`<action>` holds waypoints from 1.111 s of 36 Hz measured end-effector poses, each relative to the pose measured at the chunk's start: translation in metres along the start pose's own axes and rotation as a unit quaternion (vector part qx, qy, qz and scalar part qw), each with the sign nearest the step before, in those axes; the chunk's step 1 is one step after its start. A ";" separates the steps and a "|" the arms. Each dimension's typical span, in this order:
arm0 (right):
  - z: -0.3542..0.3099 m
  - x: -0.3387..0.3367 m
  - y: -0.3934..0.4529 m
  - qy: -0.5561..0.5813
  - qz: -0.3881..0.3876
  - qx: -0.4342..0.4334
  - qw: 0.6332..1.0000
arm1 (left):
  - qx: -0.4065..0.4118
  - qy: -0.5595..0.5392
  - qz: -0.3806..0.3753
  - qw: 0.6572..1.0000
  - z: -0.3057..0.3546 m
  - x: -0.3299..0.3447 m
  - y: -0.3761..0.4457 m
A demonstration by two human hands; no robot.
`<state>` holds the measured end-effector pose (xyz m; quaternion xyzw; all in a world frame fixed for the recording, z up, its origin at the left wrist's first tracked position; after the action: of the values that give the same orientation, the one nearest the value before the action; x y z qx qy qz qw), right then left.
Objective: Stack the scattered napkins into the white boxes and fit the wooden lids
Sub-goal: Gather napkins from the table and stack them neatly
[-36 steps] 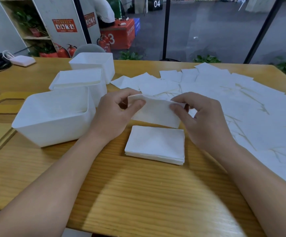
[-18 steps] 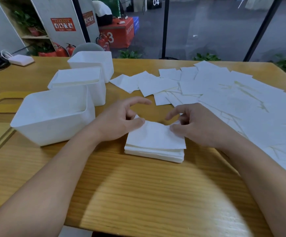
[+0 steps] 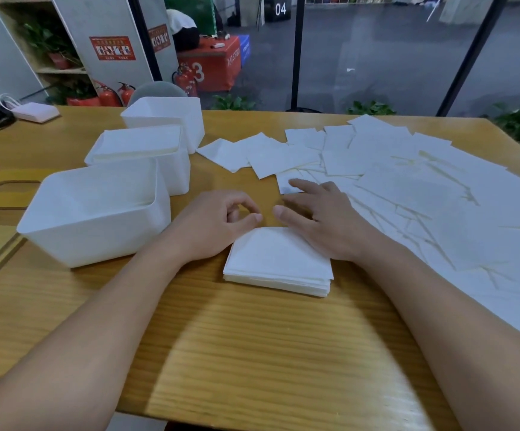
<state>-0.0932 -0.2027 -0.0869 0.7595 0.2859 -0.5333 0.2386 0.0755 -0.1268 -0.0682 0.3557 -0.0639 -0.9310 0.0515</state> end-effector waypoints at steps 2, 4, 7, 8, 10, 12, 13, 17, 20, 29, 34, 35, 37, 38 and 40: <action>0.003 0.005 0.005 -0.008 -0.006 0.004 1.000 | 0.000 0.005 -0.002 1.000 0.000 0.001 0.001; 0.007 0.009 0.007 -0.008 -0.010 0.012 1.000 | -0.002 0.010 -0.006 1.000 0.000 0.002 0.001; 0.008 0.009 0.008 -0.003 -0.012 0.012 1.000 | -0.004 0.015 -0.010 1.000 0.000 0.004 0.001; 0.008 0.009 0.008 -0.003 -0.013 0.015 1.000 | -0.004 0.017 -0.011 1.000 -0.001 0.004 0.001; 0.009 0.007 0.010 -0.006 -0.008 0.016 1.000 | -0.003 0.020 -0.010 1.000 -0.001 0.005 0.001; 0.008 0.008 0.014 -0.019 -0.007 0.014 1.000 | -0.003 0.020 -0.009 1.000 -0.002 0.005 0.001; 0.009 0.009 0.017 -0.026 -0.008 0.014 1.000 | -0.003 0.020 -0.008 1.000 -0.002 0.005 0.001; 0.001 0.007 0.016 -0.050 -0.014 0.003 0.999 | -0.006 0.023 -0.005 1.000 -0.002 0.004 0.000; 0.000 0.001 0.011 -0.052 -0.024 0.014 0.998 | -0.006 0.020 -0.006 1.000 -0.001 0.004 -0.001; -0.009 -0.035 -0.025 0.105 0.080 -0.034 0.991 | 0.011 -0.025 0.073 0.997 0.003 -0.010 0.001; -0.008 -0.063 -0.047 0.245 0.177 -0.050 0.952 | 0.044 0.029 0.053 0.997 0.008 -0.008 0.002; -0.005 -0.066 -0.048 0.252 0.189 -0.045 0.948 | 0.057 0.029 0.052 0.997 0.011 -0.007 0.002; 0.000 -0.066 -0.047 0.265 0.193 -0.032 0.944 | 0.077 0.015 0.055 0.995 0.018 -0.005 0.001; 0.001 -0.066 -0.047 0.273 0.194 -0.029 0.942 | 0.080 -0.001 0.057 0.995 0.021 -0.006 0.001; 0.001 -0.067 -0.047 0.295 0.197 -0.035 0.934 | 0.089 -0.038 0.070 0.993 0.026 -0.009 -0.001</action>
<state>-0.1442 -0.1814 -0.0267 0.9150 0.2061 -0.2173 0.2702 0.0645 -0.1225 -0.0430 0.3179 -0.1729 -0.9286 0.0825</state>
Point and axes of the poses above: each hand's wrist, its own y-axis towards the middle knuckle, its own x-axis out of the palm, z = x × y, the point moved 10 cm from there along y, towards the middle knuckle, and after that the axes turned 8 degrees about -y, right-handed, at the moved point
